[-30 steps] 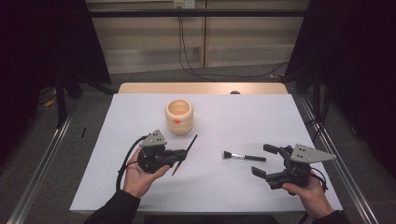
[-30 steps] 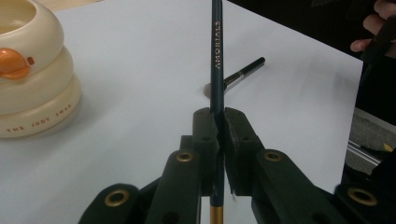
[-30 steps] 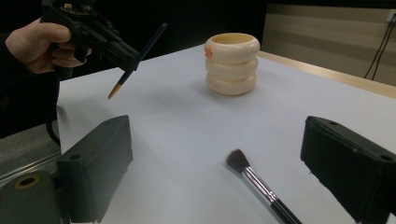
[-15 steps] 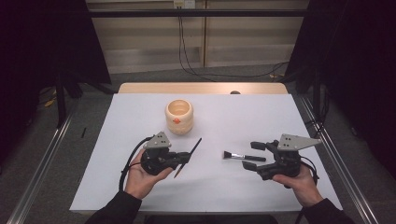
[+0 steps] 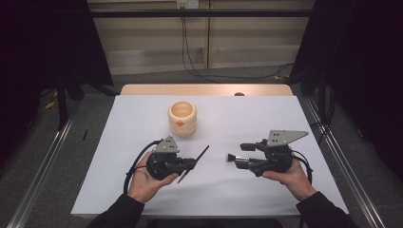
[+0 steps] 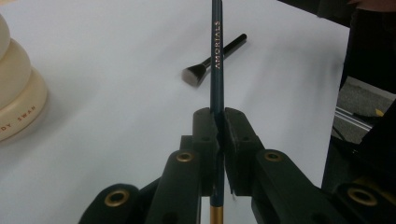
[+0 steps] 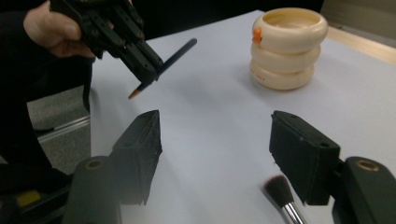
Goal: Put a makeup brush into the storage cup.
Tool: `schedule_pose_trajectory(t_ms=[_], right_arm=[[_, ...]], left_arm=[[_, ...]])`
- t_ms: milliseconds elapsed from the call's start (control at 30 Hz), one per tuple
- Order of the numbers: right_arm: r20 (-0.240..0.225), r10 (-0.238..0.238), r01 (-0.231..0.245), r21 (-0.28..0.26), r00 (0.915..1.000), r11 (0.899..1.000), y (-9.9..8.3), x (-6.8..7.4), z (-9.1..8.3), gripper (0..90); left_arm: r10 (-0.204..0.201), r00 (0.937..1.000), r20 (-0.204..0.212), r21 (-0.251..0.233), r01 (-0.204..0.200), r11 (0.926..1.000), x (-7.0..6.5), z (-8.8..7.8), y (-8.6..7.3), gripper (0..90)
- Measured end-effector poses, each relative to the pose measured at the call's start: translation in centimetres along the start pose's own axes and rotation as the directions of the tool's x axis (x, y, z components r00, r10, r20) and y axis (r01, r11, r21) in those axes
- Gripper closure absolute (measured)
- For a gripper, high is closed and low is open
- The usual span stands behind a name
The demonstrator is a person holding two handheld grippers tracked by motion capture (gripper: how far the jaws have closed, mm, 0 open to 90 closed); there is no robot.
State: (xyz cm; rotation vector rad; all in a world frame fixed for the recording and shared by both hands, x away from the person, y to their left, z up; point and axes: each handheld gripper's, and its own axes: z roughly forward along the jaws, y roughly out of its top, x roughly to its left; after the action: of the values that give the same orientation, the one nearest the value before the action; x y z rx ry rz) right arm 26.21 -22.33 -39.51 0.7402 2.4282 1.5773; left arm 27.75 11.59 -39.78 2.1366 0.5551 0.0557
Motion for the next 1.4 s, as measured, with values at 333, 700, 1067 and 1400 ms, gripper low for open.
schedule_pose_trajectory(t_ms=[333, 700, 1067, 1400], right_arm=[[-0.051, -0.018, 0.023, 0.093, 0.9986, 0.995, 0.5, -0.7, 0.7, 37.0], [-0.126, -0.096, 0.124, 0.235, 0.9874, 0.964, 1.4, -0.8, 2.1, 47.4], [-0.211, -0.13, 0.201, 0.363, 0.9687, 0.91, 1.5, -1.4, 3.8, 61.0], [-0.243, -0.146, 0.241, 0.429, 0.959, 0.871, 1.7, -1.3, 4.8, 63.8]], left_arm=[[0.03, 0.9995, 0.013, 0.087, -0.031, 0.9957, 0.0, 0.8, 0.7, 84.2], [0.101, 0.9924, 0.07, 0.221, -0.115, 0.9685, -0.4, 2.9, 2.8, 84.2], [0.109, 0.9896, 0.094, 0.296, -0.132, 0.946, -0.9, 4.3, 3.0, 84.2], [0.138, 0.9804, 0.14, 0.346, -0.179, 0.9211, -1.6, 5.2, 2.7, 84.2]])
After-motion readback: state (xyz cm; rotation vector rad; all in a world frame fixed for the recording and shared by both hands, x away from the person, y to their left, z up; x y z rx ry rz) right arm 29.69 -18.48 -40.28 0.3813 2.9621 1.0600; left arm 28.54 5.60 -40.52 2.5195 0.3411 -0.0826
